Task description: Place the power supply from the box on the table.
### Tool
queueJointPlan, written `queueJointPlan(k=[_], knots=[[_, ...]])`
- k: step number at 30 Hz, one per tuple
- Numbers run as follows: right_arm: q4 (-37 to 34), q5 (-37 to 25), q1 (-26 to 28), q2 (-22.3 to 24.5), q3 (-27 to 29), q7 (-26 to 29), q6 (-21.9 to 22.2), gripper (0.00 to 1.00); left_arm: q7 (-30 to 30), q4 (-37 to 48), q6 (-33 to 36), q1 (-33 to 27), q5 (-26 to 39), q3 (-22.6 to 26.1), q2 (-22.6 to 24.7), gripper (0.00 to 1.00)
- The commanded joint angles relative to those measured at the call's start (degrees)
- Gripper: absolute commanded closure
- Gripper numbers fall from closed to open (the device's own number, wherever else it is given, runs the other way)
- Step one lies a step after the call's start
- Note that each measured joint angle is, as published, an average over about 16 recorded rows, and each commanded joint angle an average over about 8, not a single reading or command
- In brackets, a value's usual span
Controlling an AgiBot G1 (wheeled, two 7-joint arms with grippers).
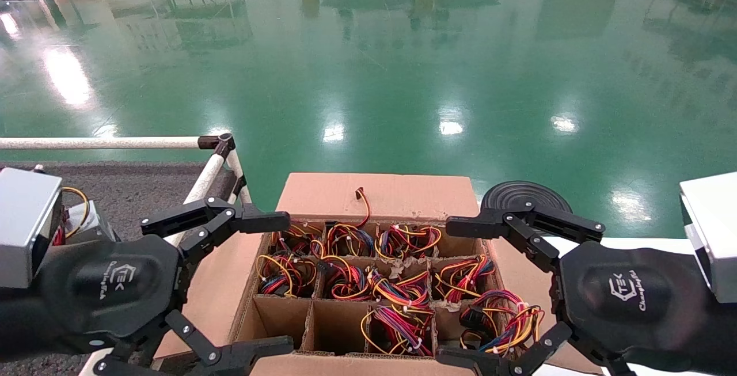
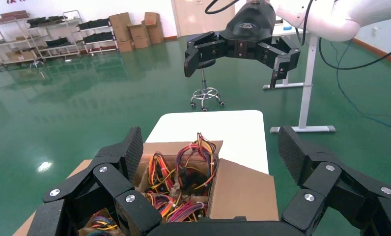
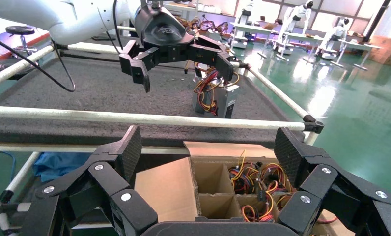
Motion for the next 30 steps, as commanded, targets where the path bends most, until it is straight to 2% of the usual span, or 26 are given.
queueJointPlan(k=[1,21,30], knots=[[0.00,0.00,0.00,0.00,0.00,0.00,0.00,1.00,0.00,0.00,0.00,0.00,0.00,0.00,0.00,0.00],[0.00,0.00,0.00,0.00,0.00,0.00,0.00,1.00,0.31,-0.02,0.07,-0.03,0.39,0.29,-0.14,0.00],[0.00,0.00,0.00,0.00,0.00,0.00,0.00,1.00,4.47,-0.07,0.76,-2.76,7.26,4.22,-0.15,0.00]])
